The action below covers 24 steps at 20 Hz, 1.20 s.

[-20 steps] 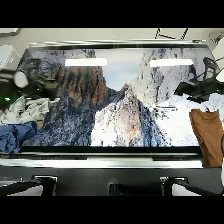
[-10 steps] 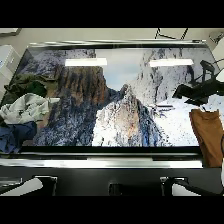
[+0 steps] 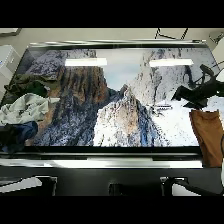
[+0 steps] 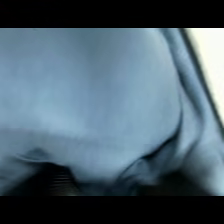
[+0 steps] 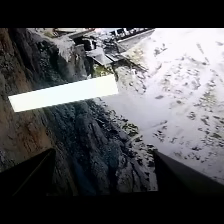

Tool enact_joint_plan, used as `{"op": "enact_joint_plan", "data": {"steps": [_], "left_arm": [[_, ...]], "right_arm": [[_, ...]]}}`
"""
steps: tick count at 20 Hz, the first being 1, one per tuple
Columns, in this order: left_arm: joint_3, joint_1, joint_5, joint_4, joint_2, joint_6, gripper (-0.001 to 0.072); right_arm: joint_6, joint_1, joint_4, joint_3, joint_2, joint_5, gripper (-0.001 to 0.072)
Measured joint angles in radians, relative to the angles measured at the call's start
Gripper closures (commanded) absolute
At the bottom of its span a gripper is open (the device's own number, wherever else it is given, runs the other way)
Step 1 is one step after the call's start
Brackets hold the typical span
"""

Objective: Fold the clothes and pants, and hang the long-sleeved shirts on hangers.

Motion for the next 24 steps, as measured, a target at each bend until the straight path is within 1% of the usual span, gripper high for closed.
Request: {"op": "enact_joint_plan", "data": {"steps": [2,4,6,7,10,13,15,17,19,20,22,24], "left_arm": [[0.006,0.010,-0.020,-0.020,0.020,0.003,0.0679],[0.048,0.025,-0.034,-0.055,0.113,-0.005,0.0679],[0.109,0.025,-0.003,-0.107,0.267,-0.051,0.0679],[0.141,0.011,0.037,-0.146,0.367,-0.077,0.0680],[0.201,-0.103,0.169,-0.272,0.667,-0.143,0.0680],[0.209,-0.335,0.238,-0.370,0.900,-0.237,0.0680],[0.172,-0.520,0.254,-0.404,0.977,-0.280,0.0680],[0.095,-0.718,0.262,-0.426,0.996,-0.302,0.0680],[-0.003,-0.924,0.270,-0.432,0.956,-0.305,0.0680],[-0.049,-1.028,0.283,-0.437,0.916,-0.290,0.0680],[-0.125,-1.234,0.312,-0.423,0.786,-0.262,0.0680],[-0.156,-1.392,0.343,-0.392,0.620,-0.246,0.0681]], "right_arm": [[0.001,0.000,0.002,0.000,0.000,0.018,0.0030],[0.003,0.000,0.001,0.000,0.000,0.028,0.0030],[0.003,0.000,-0.001,0.000,0.000,0.030,0.0030],[0.003,0.000,-0.001,0.000,0.000,0.029,0.0030],[0.003,0.000,-0.001,0.000,0.000,0.022,0.0030],[0.003,0.000,0.000,0.000,0.000,0.025,0.0030],[0.002,0.000,0.002,0.000,0.006,0.030,0.0030],[-0.005,0.000,0.002,0.000,0.020,0.034,0.0030],[-0.008,0.000,0.002,0.000,0.042,0.037,0.0030],[-0.014,0.000,0.000,0.000,0.054,0.037,0.0030],[-0.020,0.000,-0.002,0.000,0.077,0.045,0.0030],[-0.024,0.000,-0.002,0.000,0.092,0.062,0.0030]]}}
